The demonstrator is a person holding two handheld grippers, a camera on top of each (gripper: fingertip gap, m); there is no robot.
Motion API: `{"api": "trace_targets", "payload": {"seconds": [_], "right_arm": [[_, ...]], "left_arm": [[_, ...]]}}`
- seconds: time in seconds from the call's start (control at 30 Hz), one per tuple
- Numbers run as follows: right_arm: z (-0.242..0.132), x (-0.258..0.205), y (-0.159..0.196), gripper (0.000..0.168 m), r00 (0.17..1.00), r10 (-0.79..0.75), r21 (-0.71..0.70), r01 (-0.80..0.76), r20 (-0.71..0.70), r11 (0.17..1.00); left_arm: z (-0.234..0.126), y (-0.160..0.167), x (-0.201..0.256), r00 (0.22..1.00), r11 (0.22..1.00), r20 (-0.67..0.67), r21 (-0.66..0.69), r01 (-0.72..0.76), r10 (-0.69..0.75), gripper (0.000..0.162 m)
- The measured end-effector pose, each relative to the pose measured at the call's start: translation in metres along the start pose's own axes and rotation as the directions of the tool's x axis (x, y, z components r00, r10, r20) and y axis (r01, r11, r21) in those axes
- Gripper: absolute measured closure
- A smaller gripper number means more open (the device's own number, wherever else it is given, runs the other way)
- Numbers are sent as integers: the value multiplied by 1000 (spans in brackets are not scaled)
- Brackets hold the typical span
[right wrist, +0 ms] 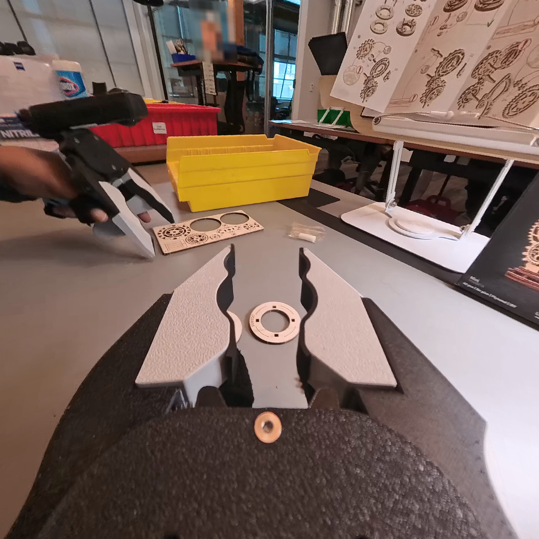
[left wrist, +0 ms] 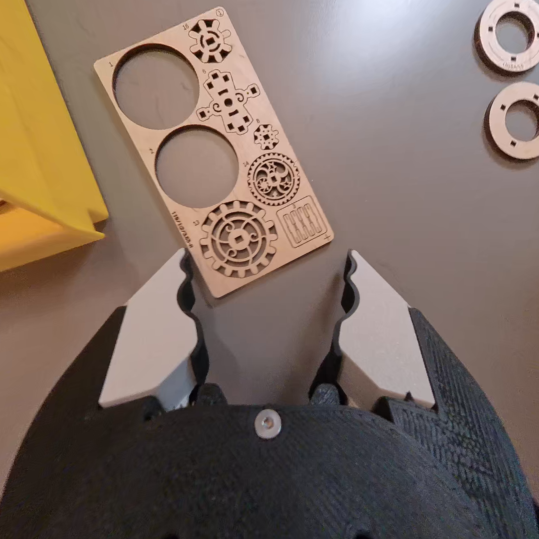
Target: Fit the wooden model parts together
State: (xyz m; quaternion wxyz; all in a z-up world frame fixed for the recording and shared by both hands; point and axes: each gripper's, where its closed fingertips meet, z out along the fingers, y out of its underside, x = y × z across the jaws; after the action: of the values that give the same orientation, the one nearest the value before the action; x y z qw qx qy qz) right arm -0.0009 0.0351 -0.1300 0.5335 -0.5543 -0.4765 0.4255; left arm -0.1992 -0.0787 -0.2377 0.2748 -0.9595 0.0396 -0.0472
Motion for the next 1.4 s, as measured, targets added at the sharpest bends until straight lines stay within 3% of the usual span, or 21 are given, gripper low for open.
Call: {"api": "trace_targets", "payload": {"seconds": [0.03,0.13,0.23,0.3,0.67,0.8,1.0,1.13,1.3,1.4], "right_arm": [[2,-2,0,127,1000,4,2,-4,6,1000],[2,-10,-1,127,1000,-15,1,15,24,1000],[-1,-15,-4,128,997,-71,5,71,19,997],[-3,-17,-6,129,995,-95,8,95,17,995],[0,-29,1,128,994,-92,-26,94,65,995],[8,-41,6,126,993,-28,-55,35,119,998],[40,-66,30,118,940,279,-265,-224,195,938],[62,-91,35,115,806,544,-420,-420,235,805],[93,-106,29,112,464,865,-493,-717,192,494],[108,-99,30,116,280,947,-467,-824,156,320]], "left_arm": [[2,-1,3,1000,1000,16,10,12,-12,53],[9,-5,3,995,999,92,29,36,-39,48],[11,-11,0,989,996,120,55,76,-82,54],[11,-13,1,989,995,118,71,77,-85,64],[7,-28,13,994,986,102,165,23,-41,64],[-4,-38,21,996,972,90,233,-23,2,64],[-21,-55,37,997,935,64,346,-72,53,65],[-27,-60,46,997,919,34,387,-72,64,65],[-35,-64,52,998,903,-33,429,-28,47,65],[-39,-65,52,997,895,-68,446,1,32,65]]}}
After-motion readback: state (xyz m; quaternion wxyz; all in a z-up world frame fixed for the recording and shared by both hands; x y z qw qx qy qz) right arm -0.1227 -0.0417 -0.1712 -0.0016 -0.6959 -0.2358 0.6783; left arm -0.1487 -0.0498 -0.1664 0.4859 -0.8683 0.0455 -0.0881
